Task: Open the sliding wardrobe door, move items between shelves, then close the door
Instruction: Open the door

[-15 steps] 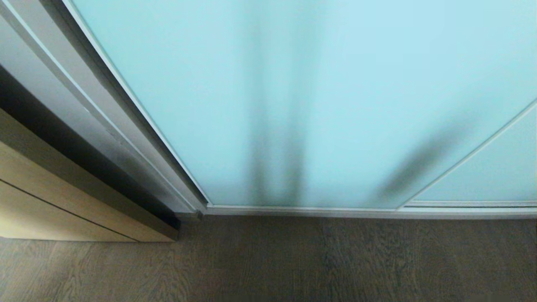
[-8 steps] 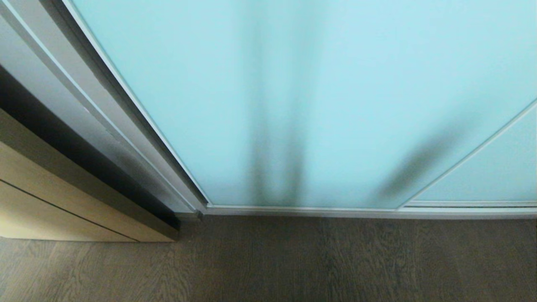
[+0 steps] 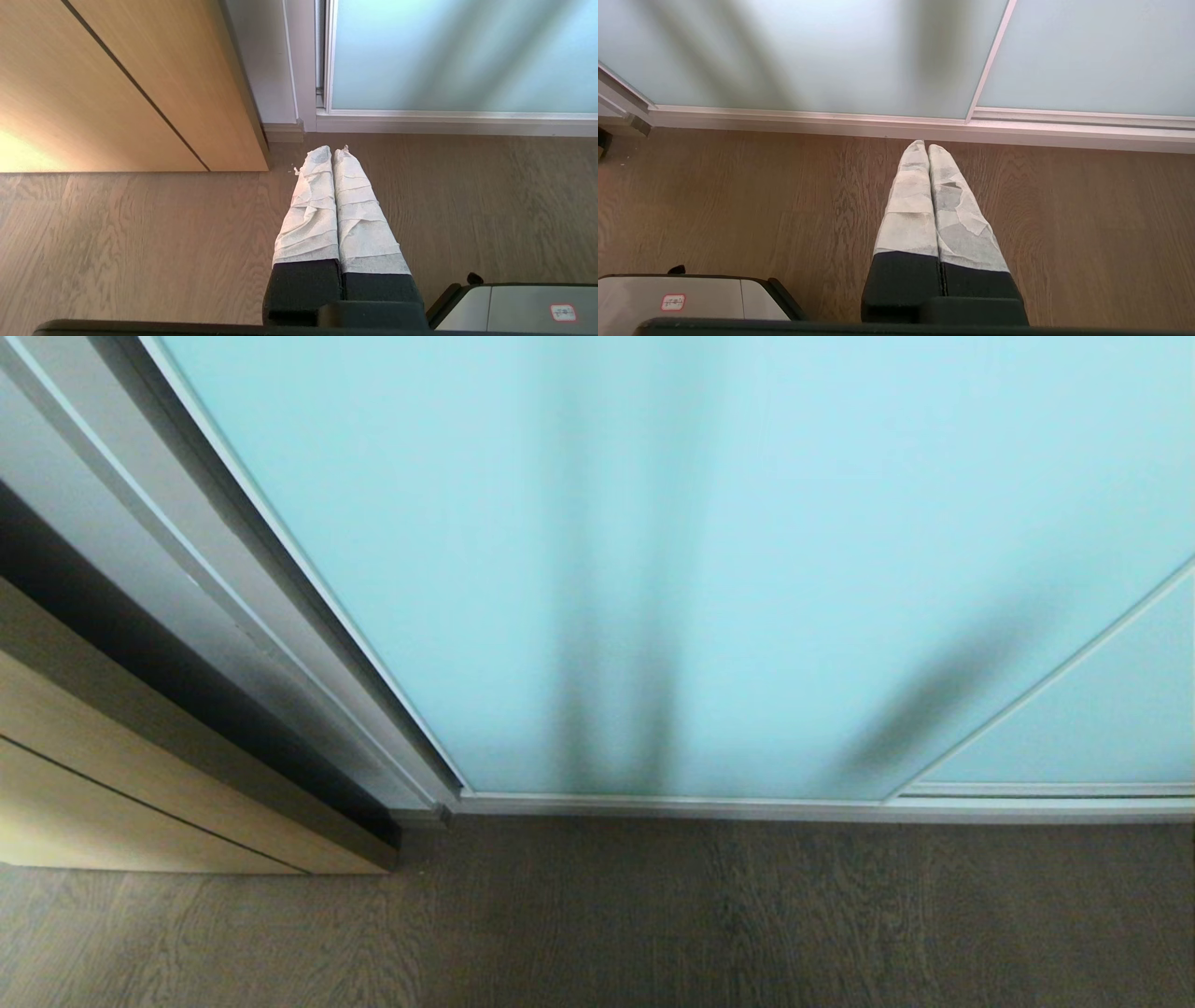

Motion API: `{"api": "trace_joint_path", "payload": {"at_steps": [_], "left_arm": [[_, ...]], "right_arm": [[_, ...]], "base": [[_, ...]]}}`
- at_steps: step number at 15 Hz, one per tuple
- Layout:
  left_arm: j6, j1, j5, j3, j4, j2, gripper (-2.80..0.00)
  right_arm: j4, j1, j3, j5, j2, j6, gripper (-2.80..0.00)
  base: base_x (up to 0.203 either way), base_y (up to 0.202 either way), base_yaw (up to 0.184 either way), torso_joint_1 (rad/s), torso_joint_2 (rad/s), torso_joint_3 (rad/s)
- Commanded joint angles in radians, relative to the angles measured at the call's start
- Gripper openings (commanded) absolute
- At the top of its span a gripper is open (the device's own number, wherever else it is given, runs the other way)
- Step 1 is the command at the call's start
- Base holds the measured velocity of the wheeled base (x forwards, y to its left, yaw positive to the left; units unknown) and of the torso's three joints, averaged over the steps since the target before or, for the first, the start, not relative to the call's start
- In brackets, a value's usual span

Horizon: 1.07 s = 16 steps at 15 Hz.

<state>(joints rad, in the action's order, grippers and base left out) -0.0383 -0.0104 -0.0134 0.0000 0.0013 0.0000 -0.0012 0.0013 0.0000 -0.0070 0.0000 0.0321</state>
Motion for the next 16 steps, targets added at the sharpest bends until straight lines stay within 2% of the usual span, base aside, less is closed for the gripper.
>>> {"api": "trace_joint_path", "payload": {"at_steps": [1, 16], "left_arm": [[0.000, 0.000, 0.000, 0.000, 0.000, 0.002, -2.80], [0.003, 0.000, 0.001, 0.000, -0.001, 0.002, -2.80]], "right_arm": [[0.000, 0.000, 0.000, -0.001, 0.000, 0.000, -2.80], [0.000, 0.000, 0.000, -0.001, 0.000, 0.000, -2.80]], "base": [[0.000, 0.000, 0.000, 0.000, 0.00, 0.000], [0.000, 0.000, 0.000, 0.000, 0.00, 0.000]]}}
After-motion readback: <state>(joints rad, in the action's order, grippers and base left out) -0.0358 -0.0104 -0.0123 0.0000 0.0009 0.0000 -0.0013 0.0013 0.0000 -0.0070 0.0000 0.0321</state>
